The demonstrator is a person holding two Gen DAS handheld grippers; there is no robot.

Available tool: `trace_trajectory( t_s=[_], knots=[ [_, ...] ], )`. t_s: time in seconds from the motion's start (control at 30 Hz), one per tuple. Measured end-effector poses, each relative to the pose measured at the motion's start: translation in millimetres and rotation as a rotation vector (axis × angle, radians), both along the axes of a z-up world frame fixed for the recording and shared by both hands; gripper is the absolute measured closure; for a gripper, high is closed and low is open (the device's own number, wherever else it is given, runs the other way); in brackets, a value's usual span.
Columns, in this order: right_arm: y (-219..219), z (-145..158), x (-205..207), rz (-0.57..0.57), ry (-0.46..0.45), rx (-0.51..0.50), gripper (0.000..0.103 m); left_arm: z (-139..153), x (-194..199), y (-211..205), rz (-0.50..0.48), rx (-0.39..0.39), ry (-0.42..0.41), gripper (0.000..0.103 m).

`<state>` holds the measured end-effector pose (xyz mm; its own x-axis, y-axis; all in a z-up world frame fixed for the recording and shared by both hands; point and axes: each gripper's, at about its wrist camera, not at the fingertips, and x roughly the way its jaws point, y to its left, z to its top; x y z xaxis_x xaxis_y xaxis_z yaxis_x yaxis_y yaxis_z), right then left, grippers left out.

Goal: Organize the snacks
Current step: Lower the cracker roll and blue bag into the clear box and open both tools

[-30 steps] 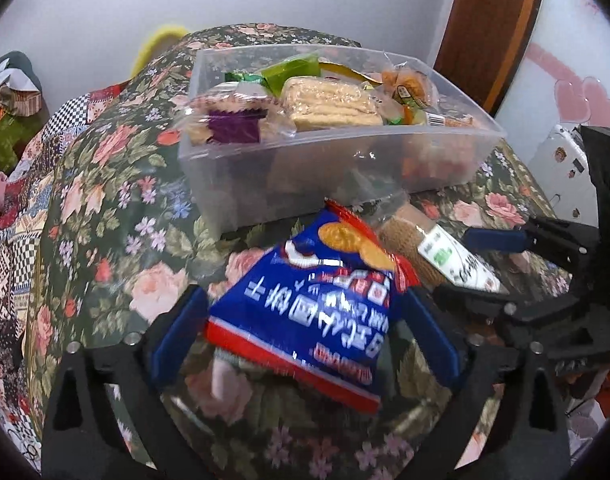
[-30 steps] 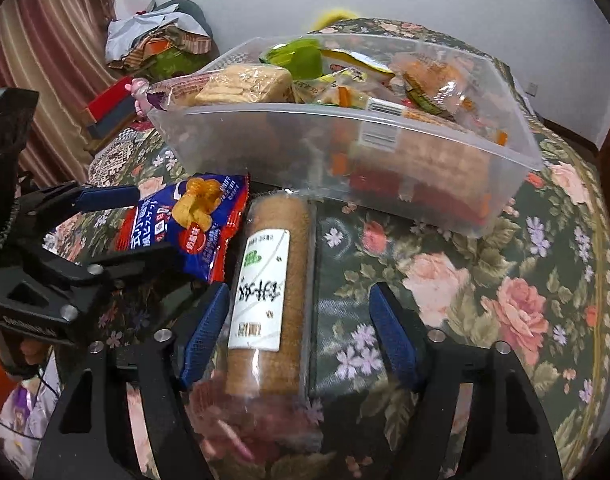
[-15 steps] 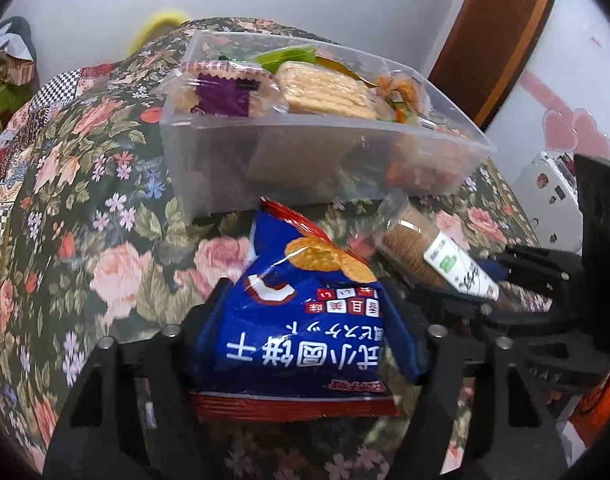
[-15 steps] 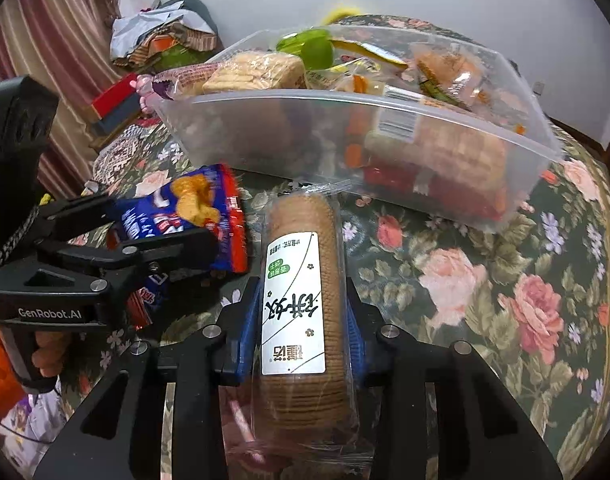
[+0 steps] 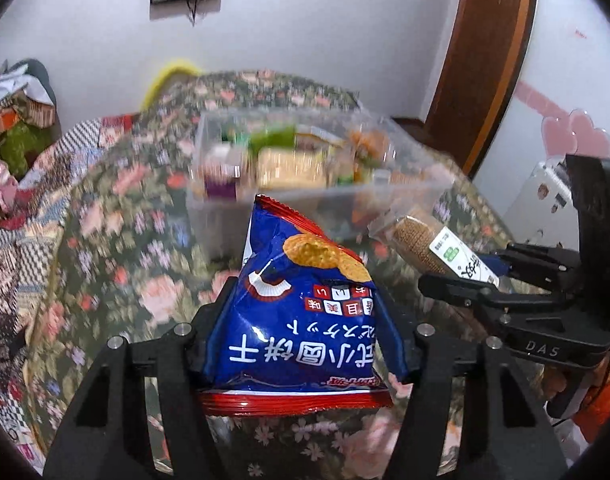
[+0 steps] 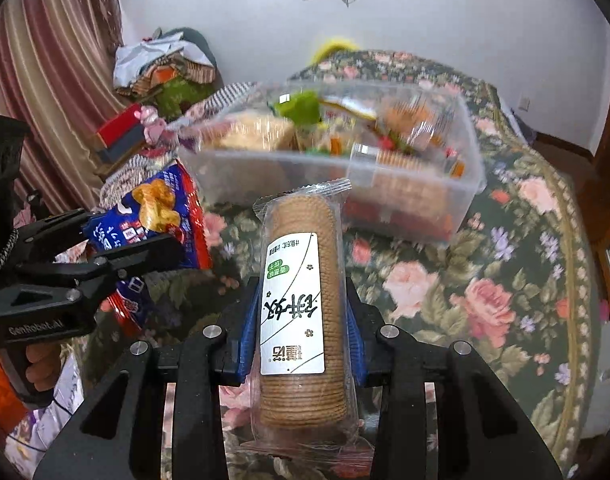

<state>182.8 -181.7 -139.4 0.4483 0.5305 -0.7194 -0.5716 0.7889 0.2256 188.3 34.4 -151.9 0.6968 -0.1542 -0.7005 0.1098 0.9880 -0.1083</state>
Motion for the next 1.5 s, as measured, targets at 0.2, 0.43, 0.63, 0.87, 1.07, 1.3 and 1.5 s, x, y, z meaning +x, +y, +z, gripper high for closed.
trace_trajectory(
  t_s=[0.2,0.43,0.63,0.87,1.07,1.3,1.5],
  knots=[
    [-9.1,26.1,10.7,-0.03,-0.069,0.042,0.069,34.1,10.7,0.1,0.022,-0.018,-0.074,0.041],
    [-16.0,51.9,30.0,-0.07,-0.148,0.079,0.069,54.9,37.6,-4.0,0.041,-0.038,-0.122,0.041],
    [-18.3,58.5,53.7,-0.094,-0.178,0.083,0.069,61.7,70.1,-5.2,0.057,-0.077,-0.127,0.041],
    [-9.1,50.8,89.7,-0.103,-0.179,0.06,0.069,54.2,108.2,-10.4,0.077,-0.08,-0.095,0.041],
    [3.3,37.0,112.9,-0.084,-0.144,0.032,0.069,35.7,136.8,-16.8,0.08,-0.071,-0.044,0.041],
    [10.2,25.6,114.2,-0.07,-0.153,-0.019,0.066,26.3,143.5,-19.6,0.09,-0.048,-0.042,0.037],
    [-1.0,39.7,106.3,-0.091,-0.157,0.025,0.061,40.2,126.0,-15.9,0.075,-0.062,-0.065,0.035]
  ],
)
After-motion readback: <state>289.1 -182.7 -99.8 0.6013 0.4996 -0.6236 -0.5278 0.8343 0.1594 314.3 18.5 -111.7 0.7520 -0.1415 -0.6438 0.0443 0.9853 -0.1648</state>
